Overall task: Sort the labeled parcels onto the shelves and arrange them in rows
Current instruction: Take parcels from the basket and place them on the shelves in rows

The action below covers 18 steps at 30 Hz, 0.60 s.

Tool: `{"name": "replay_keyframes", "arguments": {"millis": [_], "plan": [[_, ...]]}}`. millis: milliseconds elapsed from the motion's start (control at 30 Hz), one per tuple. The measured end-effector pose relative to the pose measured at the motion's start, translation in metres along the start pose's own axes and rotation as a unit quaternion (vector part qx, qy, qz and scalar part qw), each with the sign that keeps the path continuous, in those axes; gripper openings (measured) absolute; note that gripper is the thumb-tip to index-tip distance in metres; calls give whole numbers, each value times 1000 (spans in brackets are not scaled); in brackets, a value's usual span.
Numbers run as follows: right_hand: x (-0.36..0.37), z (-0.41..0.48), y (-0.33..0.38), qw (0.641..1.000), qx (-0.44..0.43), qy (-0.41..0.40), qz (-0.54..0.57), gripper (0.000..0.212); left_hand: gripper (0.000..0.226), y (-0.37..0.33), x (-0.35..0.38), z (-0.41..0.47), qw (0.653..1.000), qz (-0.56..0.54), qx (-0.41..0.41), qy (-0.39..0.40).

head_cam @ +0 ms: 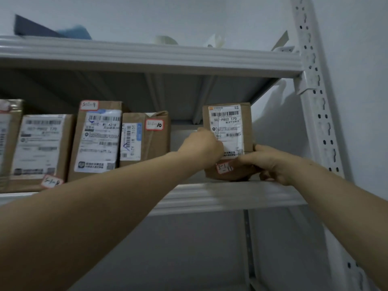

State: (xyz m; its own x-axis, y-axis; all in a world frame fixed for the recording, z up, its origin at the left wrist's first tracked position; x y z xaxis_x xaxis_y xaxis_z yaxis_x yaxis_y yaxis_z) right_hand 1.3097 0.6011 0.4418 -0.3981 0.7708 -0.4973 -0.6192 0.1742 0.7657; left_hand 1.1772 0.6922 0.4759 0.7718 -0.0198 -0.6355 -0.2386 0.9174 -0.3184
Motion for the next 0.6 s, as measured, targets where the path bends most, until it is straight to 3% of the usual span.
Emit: {"name": "replay_keyframes", "arguments": {"millis": [133, 233, 333, 400, 467, 600], "plan": [[23, 0, 16, 1000, -8, 9, -14, 46, 22, 8, -33, -17, 973, 197, 95, -73], [34, -6, 25, 1000, -17, 21, -16, 33, 31, 18, -60, -18, 944, 253, 129, -166], [40, -12, 30, 999, -19, 19, -37, 36, 38, 31, -85, -14, 930, 262, 126, -226], [42, -15, 33, 999, -14, 14, -44, 38, 53, 43, -96, -7, 946, 240, 93, -195], [44, -17, 36, 999, -16, 17, -42, 38, 74, 55, -102, 0, 962, 243, 43, -116], [46, -21, 39, 998, -41, 30, -45, 23, 103, 70, -105, 4, 957, 288, -16, 25]]}}
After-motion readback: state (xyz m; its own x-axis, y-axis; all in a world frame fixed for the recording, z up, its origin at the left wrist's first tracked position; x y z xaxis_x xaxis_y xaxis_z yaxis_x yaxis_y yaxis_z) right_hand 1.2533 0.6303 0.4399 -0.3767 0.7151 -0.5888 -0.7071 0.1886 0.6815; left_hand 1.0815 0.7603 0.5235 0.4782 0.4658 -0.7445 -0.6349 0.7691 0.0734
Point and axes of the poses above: each hand's wrist, its own z-axis towards the middle knuckle, its own x-axis out of the palm, y = z × x, the point moved 3 cm from there along z, towards the middle knuckle, and after that the axes turned 5 degrees about -z, right-handed, at the moved point
